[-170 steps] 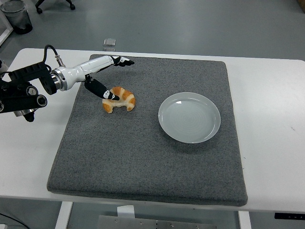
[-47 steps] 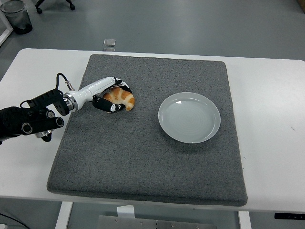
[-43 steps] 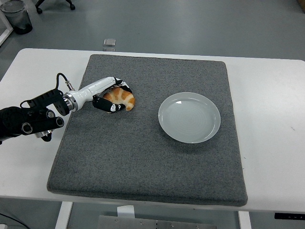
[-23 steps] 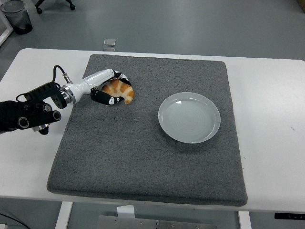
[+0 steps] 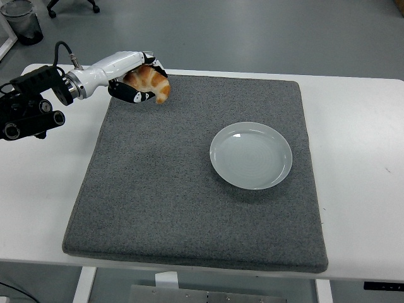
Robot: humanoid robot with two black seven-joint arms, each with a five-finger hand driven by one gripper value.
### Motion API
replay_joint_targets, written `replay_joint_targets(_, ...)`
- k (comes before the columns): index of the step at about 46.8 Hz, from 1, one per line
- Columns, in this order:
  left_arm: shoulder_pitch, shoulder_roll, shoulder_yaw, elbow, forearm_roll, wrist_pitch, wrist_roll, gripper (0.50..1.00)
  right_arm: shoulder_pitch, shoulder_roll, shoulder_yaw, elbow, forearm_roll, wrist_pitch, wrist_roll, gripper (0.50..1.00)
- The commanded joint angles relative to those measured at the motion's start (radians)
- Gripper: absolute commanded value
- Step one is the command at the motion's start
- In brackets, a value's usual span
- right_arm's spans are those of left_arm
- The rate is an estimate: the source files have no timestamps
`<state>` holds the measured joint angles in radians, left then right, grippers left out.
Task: Place the bread on the plate
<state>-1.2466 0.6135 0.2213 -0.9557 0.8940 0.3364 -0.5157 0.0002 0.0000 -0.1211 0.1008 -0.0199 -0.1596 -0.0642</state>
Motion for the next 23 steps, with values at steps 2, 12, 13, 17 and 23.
replay_joint_targets(2,-0.025,-0.001,0.0,0.04,0.0,-0.01,0.0,0.5,0.0,0.0,0.0,-0.001,0.0,0.0,0.0,0.938)
replay_joint_targets(12,-0.066,-0.005,0.001,0.057,0.0,-0.02,-0.001,0.5,0.0,0.0,0.0,-0.001,0.0,0.0,0.0,0.938)
replay_joint_targets(13,-0.068,-0.005,0.001,0.057,0.0,-0.02,-0.001,0.5,0.0,0.0,0.001,-0.001,0.0,0.0,0.0,0.938)
replay_joint_targets(17,-0.082,-0.006,0.003,0.054,0.002,-0.022,-0.001,0.5,0.0,0.0,0.001,-0.001,0.0,0.0,0.0,0.938)
replay_joint_targets(23,-0.102,-0.009,0.006,0.051,0.002,-0.031,0.0,0.5,0.0,0.0,0.001,0.0,0.0,0.0,0.001,0.94)
